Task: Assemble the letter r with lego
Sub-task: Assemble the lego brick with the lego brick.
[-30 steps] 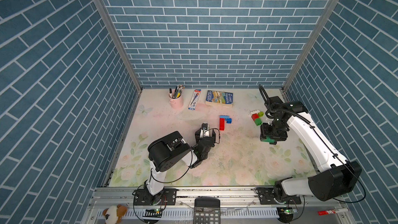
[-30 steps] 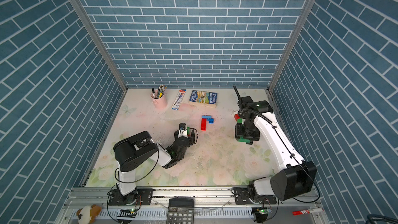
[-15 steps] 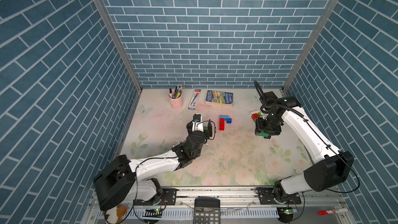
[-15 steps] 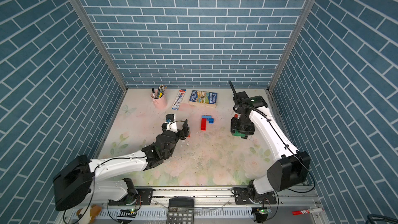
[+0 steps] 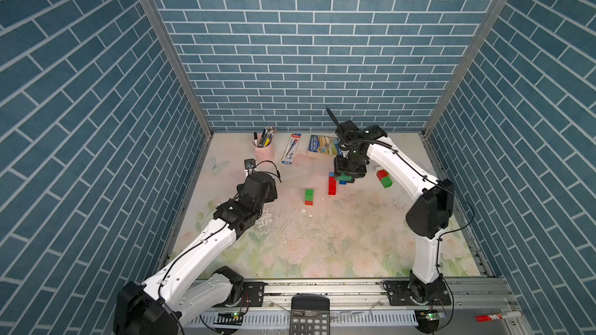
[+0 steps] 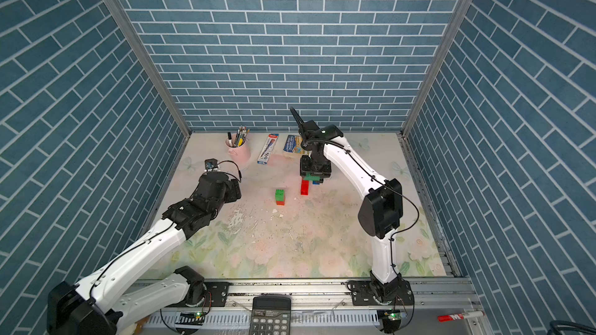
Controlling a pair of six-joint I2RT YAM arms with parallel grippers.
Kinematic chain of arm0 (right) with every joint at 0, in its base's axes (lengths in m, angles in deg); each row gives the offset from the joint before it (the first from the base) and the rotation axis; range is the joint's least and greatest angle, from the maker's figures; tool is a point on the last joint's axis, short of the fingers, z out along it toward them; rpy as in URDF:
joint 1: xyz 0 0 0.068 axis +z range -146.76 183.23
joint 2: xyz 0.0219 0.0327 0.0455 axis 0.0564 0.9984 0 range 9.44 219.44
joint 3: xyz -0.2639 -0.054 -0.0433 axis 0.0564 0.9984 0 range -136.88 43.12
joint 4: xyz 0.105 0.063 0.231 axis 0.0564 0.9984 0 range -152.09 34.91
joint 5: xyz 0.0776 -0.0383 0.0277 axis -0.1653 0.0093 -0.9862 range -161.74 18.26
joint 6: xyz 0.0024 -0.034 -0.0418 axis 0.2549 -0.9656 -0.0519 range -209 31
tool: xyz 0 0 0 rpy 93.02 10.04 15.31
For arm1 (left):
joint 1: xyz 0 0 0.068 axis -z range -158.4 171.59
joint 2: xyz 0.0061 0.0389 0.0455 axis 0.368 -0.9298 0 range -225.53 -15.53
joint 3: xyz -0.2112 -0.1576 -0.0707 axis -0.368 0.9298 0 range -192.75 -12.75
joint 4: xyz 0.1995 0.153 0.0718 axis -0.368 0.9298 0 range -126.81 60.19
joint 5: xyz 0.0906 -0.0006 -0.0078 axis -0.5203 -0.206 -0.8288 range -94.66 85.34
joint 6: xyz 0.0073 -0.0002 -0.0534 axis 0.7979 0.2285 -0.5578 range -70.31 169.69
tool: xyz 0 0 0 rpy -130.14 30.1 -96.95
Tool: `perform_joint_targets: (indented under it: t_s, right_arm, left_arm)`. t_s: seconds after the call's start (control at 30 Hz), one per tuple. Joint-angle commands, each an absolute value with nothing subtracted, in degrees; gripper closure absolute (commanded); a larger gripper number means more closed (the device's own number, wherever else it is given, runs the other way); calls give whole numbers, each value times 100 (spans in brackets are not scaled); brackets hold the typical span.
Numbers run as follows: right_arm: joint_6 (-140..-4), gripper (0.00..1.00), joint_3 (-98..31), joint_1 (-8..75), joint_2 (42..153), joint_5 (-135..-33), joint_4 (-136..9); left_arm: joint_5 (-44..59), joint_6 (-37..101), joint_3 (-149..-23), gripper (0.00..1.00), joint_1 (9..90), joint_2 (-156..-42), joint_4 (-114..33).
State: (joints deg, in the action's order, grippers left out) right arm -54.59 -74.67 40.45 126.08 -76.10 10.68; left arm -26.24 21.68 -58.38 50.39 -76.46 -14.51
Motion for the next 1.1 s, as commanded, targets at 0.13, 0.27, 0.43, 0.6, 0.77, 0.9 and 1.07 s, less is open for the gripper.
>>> perform_joint_targets:
  t_s: [0.13, 0.27, 0.43, 0.6, 0.77, 0.9, 1.07]
  right_arm:
    - [-4813, 76, -8293, 4499, 13283, -7591, 1293]
    - [-4567, 76, -8294, 4653, 13355, -7417, 1264]
    - [-4416, 76, -8328, 4854, 13441, -7349, 1304]
    - [-4220, 77, -8605, 5010, 13710, -7204, 1485]
    - [-3953, 77, -8747, 5100, 13845, -7197, 1500]
    - [-3739, 77, -8962, 5223, 13999, -7081, 1645]
    - [-3526, 77, -8951, 5337, 14095, -7053, 1567]
  left_arm:
    - [-882, 2175, -5959, 24, 4676, -8774, -1593]
    - [-478, 2145, -5873, 25, 4505, -8961, -1782]
    - [-283, 2053, -5650, 25, 4279, -8826, -1896]
    - [-374, 2064, -5759, 26, 4206, -8804, -1641]
    - [-385, 2099, -5847, 26, 4203, -8766, -1551]
    - [-334, 2208, -5819, 26, 4199, -8679, -1481]
    - [-318, 2276, -5742, 26, 4202, -8475, -1329]
